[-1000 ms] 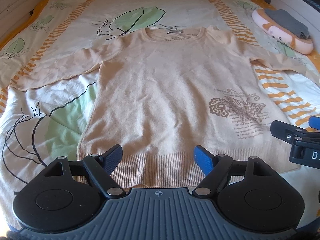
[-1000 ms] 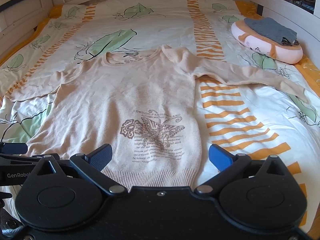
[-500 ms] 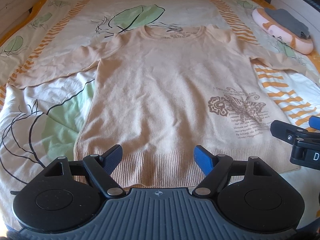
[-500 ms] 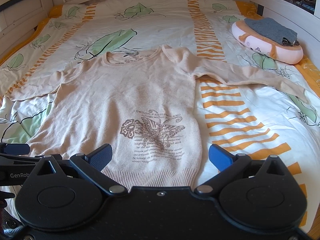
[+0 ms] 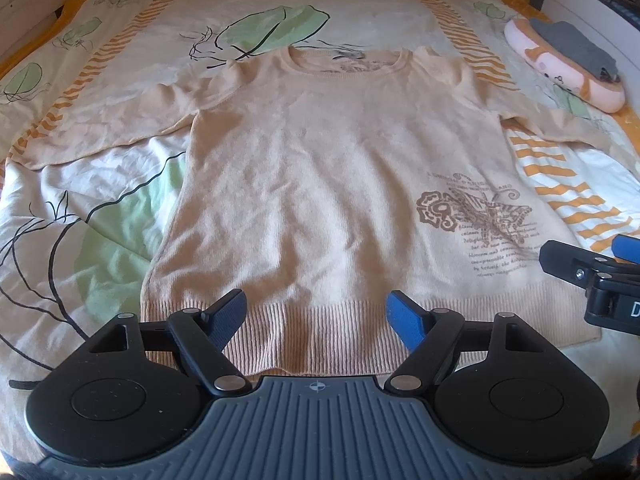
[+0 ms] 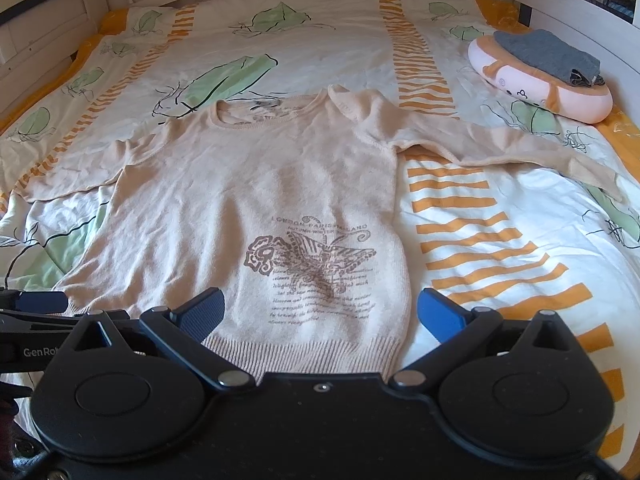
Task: Fold small clothes
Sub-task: 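Move both grippers toward the ribbed hem of the beige sweater, then close both grippers on the ribbed hem of the sweater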
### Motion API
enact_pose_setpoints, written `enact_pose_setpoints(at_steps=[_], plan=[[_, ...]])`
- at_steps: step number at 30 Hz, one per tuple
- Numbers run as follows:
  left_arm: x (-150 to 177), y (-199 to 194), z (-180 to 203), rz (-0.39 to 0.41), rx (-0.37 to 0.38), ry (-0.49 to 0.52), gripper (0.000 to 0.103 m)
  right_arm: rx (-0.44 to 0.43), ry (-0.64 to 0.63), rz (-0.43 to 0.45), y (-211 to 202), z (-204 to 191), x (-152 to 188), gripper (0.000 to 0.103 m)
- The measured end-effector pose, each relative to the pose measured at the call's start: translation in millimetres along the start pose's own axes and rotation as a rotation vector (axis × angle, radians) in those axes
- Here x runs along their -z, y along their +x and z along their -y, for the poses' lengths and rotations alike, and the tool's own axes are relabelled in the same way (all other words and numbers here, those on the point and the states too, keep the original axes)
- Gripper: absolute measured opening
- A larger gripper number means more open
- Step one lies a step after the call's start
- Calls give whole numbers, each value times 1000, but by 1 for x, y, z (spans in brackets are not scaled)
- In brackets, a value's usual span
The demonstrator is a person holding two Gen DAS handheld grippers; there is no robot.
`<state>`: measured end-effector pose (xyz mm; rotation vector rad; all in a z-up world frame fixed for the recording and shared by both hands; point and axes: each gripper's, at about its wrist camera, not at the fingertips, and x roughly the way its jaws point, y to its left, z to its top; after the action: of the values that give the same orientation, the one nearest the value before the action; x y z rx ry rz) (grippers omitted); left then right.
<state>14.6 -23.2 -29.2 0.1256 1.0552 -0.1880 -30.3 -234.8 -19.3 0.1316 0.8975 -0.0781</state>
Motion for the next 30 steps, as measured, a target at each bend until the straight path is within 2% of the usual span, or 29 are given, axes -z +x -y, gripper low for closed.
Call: enact_pose_setpoints(at_steps=[5, 10, 12, 18, 21, 26, 30], plan=[[-3, 8, -19, 1, -15, -9, 58, -13, -43, 18, 7, 4, -3, 99], [-18, 24, -56, 16, -53, -63, 57, 50, -99, 9, 28, 14, -15, 79], [-23, 32, -70, 3, -62, -80, 57, 55, -73, -9, 39, 23, -20, 77], [-24, 59, -95, -54, -153, -65, 57, 78, -11, -63, 66, 44, -27, 77], [-18, 72, -104, -99, -137, -68, 57, 73, 8, -102, 78, 47, -25, 77], [-12, 79, -103, -101, -116, -17, 62, 35, 49, -144, 87, 54, -23, 78], [-12, 81, -107, -108, -44, -31, 66, -23, 92, -157, 88, 61, -23, 78]])
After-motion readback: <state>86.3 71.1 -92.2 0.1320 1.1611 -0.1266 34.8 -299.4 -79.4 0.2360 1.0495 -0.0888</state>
